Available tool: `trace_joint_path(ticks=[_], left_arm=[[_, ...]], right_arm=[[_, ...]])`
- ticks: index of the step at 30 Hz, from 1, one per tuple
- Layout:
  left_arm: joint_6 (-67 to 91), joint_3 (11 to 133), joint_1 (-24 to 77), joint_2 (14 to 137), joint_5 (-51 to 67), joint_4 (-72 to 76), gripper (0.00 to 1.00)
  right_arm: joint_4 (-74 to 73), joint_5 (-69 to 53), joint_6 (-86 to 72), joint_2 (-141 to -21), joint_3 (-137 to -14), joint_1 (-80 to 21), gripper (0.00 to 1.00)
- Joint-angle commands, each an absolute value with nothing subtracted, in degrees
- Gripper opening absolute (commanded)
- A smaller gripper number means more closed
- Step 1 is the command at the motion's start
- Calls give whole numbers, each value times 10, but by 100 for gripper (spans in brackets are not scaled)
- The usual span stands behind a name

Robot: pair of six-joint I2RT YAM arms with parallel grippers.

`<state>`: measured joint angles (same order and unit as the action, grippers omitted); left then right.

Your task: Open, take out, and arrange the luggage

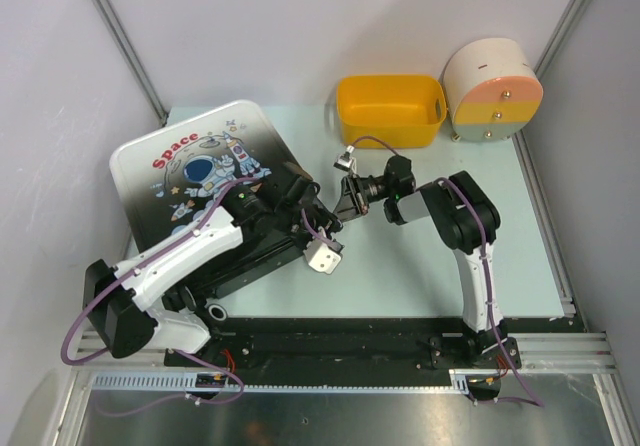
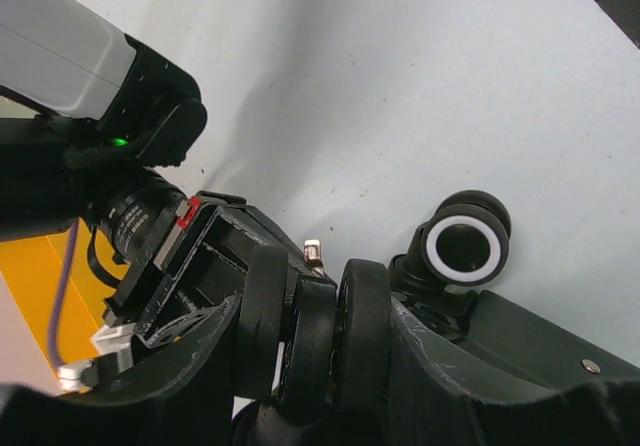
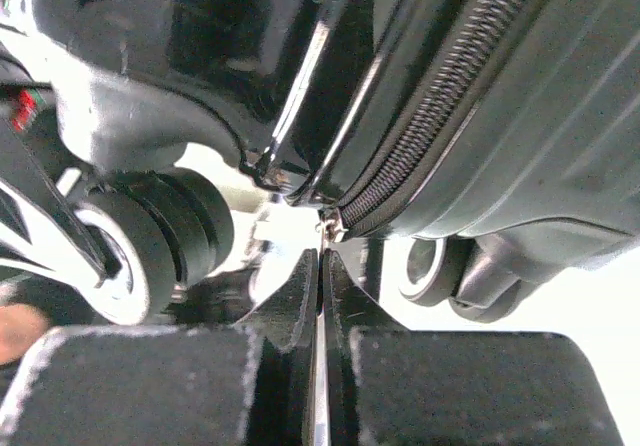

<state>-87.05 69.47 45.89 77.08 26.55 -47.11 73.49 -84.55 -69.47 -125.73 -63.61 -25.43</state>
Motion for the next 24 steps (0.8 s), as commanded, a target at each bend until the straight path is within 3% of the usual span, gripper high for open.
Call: trace_joint_path(ticks=[1,2,9,19,22,24], left_arm=[[-808,686,483,768,386,-555,0],[-806,686,483,768,385,-555,0],[-796,685,483,770,383,-555,0],[-782,684,482,763,371,-555,0],[-761,695,482,774,362,-555,19],[-741,702,483,780,356,-555,19]], right_arm=[[922,-947,-944,-1265,-718,-245,0],[922,-947,-1021,-1275,-729,-245,0],[921,-911,-1151,-1283,-738,-239,0],[907,-825,-1201,-1260,-674,-226,0],[890,-785,-1201,-1257,-645,-210,0],[816,-768,-1150,-1240,-637,-205,0]])
